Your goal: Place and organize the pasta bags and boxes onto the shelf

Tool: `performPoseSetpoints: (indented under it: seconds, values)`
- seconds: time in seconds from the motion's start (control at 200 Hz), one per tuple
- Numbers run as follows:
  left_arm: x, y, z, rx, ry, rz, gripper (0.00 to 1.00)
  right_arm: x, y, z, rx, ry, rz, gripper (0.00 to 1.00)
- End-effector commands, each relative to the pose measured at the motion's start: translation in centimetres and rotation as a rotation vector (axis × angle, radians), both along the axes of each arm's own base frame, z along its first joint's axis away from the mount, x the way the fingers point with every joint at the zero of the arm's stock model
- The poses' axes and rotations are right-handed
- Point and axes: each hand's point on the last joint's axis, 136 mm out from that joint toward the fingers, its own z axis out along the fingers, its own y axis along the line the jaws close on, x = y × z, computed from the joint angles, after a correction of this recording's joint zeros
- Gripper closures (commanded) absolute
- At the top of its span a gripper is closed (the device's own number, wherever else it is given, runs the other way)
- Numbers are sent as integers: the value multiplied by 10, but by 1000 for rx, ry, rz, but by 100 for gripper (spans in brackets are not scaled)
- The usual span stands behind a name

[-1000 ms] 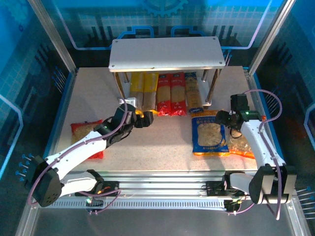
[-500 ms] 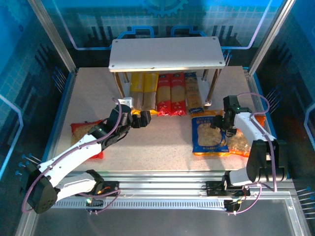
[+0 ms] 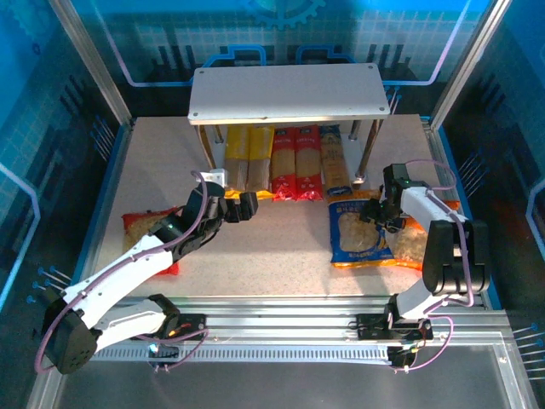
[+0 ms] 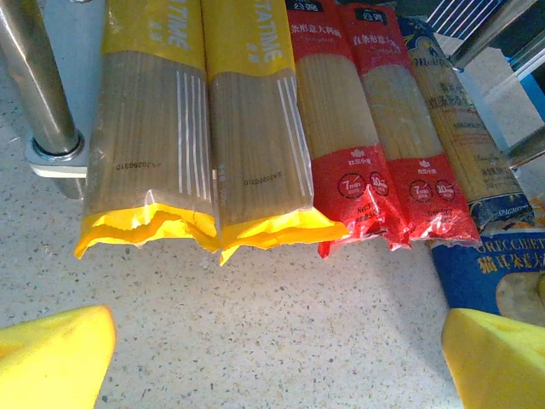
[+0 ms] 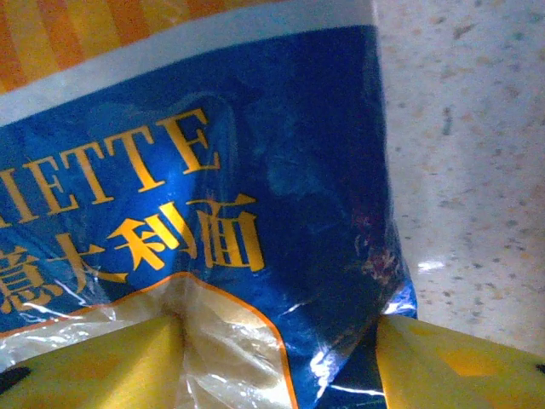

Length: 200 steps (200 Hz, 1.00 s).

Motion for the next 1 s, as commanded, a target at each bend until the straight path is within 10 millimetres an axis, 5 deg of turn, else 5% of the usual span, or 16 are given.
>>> performPoseSetpoints:
  seconds: [0.0, 0.385, 0.685, 0.996]
  values:
    - [-1, 4, 16, 13, -42, 8, 1, -17, 30, -10, 107, 57, 93, 42]
    - [-6, 12, 19, 19, -53, 23, 1, -37, 85, -13, 162, 92, 229, 44]
    - [-12, 21, 22, 28, -67, 40, 1, -73, 138, -25, 251, 150, 272, 44]
    - [-16, 21, 9, 55, -22, 20, 1, -74, 176, -11, 430, 83, 201, 46]
